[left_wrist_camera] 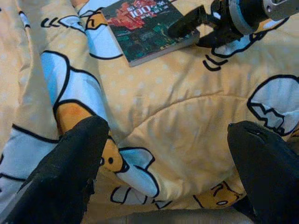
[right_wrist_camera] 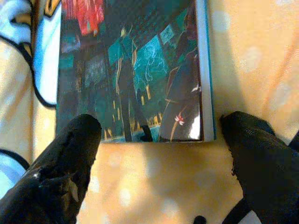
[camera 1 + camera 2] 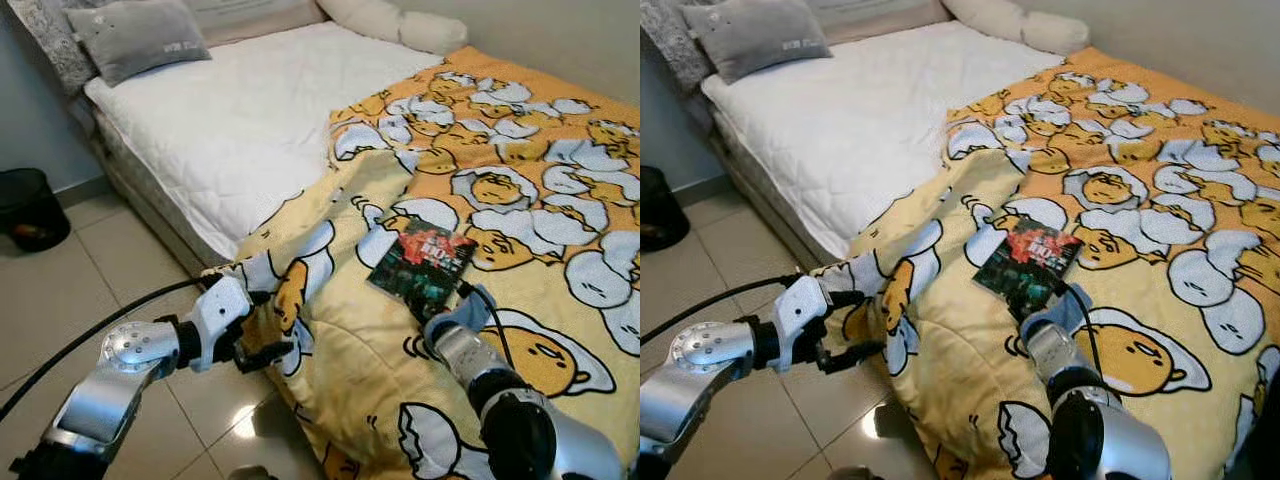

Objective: Clean up the room

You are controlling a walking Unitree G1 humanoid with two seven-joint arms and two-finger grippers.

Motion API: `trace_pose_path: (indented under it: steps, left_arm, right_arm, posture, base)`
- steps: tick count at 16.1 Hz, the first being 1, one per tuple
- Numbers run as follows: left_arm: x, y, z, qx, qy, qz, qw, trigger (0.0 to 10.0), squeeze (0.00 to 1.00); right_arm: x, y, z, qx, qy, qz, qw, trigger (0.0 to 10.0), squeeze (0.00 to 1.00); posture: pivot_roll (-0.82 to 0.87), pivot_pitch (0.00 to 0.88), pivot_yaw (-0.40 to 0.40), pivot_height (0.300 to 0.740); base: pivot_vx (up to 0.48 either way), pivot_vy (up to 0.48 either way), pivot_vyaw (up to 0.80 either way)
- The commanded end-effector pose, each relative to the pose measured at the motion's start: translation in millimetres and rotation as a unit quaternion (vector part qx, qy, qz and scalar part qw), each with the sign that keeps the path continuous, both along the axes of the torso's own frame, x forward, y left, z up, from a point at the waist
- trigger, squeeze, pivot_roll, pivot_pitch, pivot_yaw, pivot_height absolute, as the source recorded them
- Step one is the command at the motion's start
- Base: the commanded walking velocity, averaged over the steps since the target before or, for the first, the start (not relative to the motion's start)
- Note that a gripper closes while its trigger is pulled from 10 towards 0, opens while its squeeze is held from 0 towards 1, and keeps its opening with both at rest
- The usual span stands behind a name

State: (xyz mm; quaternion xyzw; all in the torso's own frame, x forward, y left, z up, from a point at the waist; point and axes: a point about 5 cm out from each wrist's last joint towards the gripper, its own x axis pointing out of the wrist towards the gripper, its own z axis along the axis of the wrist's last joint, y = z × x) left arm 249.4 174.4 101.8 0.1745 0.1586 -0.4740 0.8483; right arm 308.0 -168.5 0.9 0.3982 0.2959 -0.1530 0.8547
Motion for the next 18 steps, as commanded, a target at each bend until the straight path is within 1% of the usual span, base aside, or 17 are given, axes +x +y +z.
trace_pose_path:
  steps: [1, 2, 3, 5, 6, 7, 9, 11, 15, 18]
  left_arm:
    - [-3.2, -3.3, 2.0, 0.006, 0.001, -0.014, 1.0, 10.0, 0.29]
    - [-2.7, -5.8, 4.8, 0.004, -0.002, -0.016, 1.0, 10.0, 0.29]
    - [0.8, -11.5, 9.3, -0.003, -0.011, -0.018, 1.0, 10.0, 0.29]
    - [1.9, -16.2, 11.0, -0.005, -0.015, -0.023, 1.0, 10.0, 0.29]
    - [2.9, -23.5, 11.9, -0.009, -0.017, -0.03, 0.999, 10.0, 0.29]
    - [3.4, -27.4, 12.3, -0.012, -0.018, -0.033, 0.999, 10.0, 0.29]
    - [5.0, -33.5, 13.0, -0.013, -0.022, -0.039, 0.999, 10.0, 0.29]
    - [5.4, -30.6, 14.0, -0.009, -0.023, -0.036, 0.999, 10.0, 0.29]
    - [2.9, -27.4, 12.6, -0.004, -0.02, -0.033, 0.999, 10.0, 0.29]
    - [7.3, -30.3, 14.2, -0.004, -0.021, -0.038, 0.999, 10.0, 0.29]
  right_arm:
    - [-14.4, 6.6, -15.0, 0.036, 0.033, -0.018, 0.999, 10.0, 0.0]
    - [-6.6, 7.7, -7.4, 0.073, -0.002, -0.04, 0.996, 10.0, 0.0]
    - [5.3, 9.3, 5.4, 0.093, -0.048, -0.045, 0.993, 10.0, 0.0]
    - [10.8, 8.3, 11.8, 0.104, -0.07, -0.058, 0.99, 10.0, 0.0]
    - [16.2, 5.1, 18.4, 0.123, -0.09, -0.081, 0.985, 4.5, 0.0]
    - [19.4, 3.7, 22.4, 0.132, -0.102, -0.092, 0.982, 4.4, 0.0]
    - [27.6, 2.1, 33.0, 0.155, -0.13, -0.11, 0.973, 0.9, 0.0]
    - [29.0, 2.0, 34.6, 0.159, -0.131, -0.117, 0.971, 0.0, 0.0]
    - [29.6, 3.1, 35.1, 0.162, -0.132, -0.121, 0.97, 0.0, 0.0]
    - [30.8, 1.7, 36.6, 0.161, -0.132, -0.123, 0.97, 0.0, 0.0]
  posture:
    - [0.32, 0.0, -0.009, 0.74]
    - [0.34, 0.0, -0.015, 0.74]
    - [0.33, 0.0, -0.018, 0.74]
    - [0.33, 0.0, -0.018, 0.74]
    - [0.32, 0.0, -0.019, 0.74]
    - [0.32, 0.0, -0.02, 0.74]
    - [0.33, 0.0, -0.026, 0.74]
    - [0.33, 0.0, -0.029, 0.74]
    - [0.33, 0.0, -0.025, 0.74]
    - [0.33, 0.0, -0.013, 0.74]
  base:
    - [0.0, 0.0, 0.0]
    - [0.0, 0.0, 0.0]
    - [0.0, 0.0, 0.0]
    - [0.0, 0.0, 0.0]
    - [0.0, 0.0, 0.0]
    - [0.0, 0.0, 0.0]
    - [0.0, 0.0, 0.0]
    - [0.0, 0.0, 0.0]
    - [0.0, 0.0, 0.0]
    - [0.0, 0.0, 0.0]
